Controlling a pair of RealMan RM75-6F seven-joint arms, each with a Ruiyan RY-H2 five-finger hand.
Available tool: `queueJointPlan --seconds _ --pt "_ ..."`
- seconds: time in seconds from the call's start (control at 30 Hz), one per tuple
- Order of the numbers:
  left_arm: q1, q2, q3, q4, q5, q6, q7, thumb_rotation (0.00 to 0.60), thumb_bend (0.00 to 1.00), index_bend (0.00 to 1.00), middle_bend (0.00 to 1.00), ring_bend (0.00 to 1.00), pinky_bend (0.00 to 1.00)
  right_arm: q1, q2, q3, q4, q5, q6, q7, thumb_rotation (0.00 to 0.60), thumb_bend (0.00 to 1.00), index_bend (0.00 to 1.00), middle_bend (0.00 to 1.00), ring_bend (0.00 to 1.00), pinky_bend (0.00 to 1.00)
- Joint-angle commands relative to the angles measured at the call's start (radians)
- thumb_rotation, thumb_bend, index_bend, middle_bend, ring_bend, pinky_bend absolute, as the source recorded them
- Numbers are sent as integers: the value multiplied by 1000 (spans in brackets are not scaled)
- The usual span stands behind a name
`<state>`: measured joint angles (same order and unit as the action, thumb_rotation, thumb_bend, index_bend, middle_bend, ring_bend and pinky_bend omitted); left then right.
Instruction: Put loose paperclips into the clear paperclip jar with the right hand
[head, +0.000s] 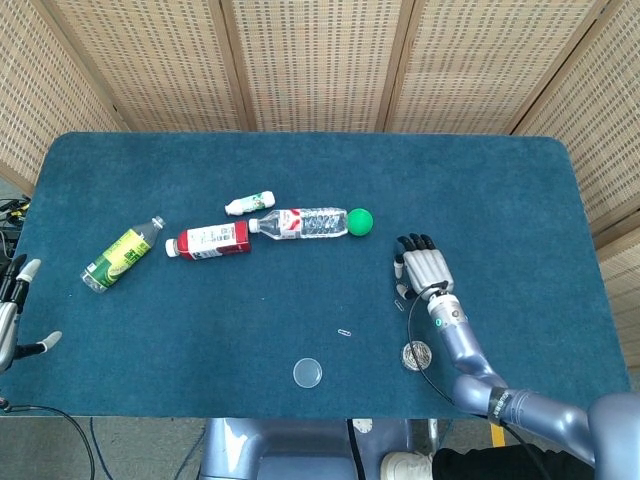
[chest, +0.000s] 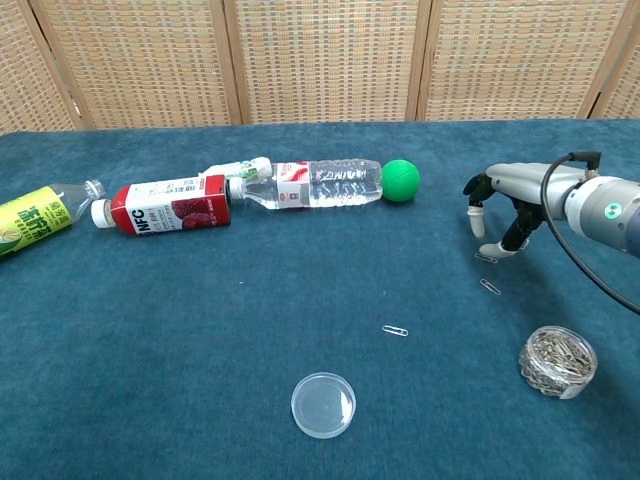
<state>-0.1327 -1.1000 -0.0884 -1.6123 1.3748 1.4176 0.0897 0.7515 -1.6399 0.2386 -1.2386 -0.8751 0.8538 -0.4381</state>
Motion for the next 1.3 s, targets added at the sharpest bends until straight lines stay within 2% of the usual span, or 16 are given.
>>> queueJointPlan --seconds 0.03,0.43,1.3 --pt "-1 0 -1 0 -2 -2 0 600 0 0 0 0 0 10 -12 0 12 17 -5 -13 600 304 530 103 0 0" --pt "-6 -1 -4 4 -12 -13 -2 600 0 0 0 0 0 33 -47 -1 58 77 -14 -31 600 315 530 103 0 0" --pt "-10 -5 -2 8 -15 -16 6 600 0 0 0 0 0 35 -67 -25 126 115 -41 -32 600 344 530 103 0 0"
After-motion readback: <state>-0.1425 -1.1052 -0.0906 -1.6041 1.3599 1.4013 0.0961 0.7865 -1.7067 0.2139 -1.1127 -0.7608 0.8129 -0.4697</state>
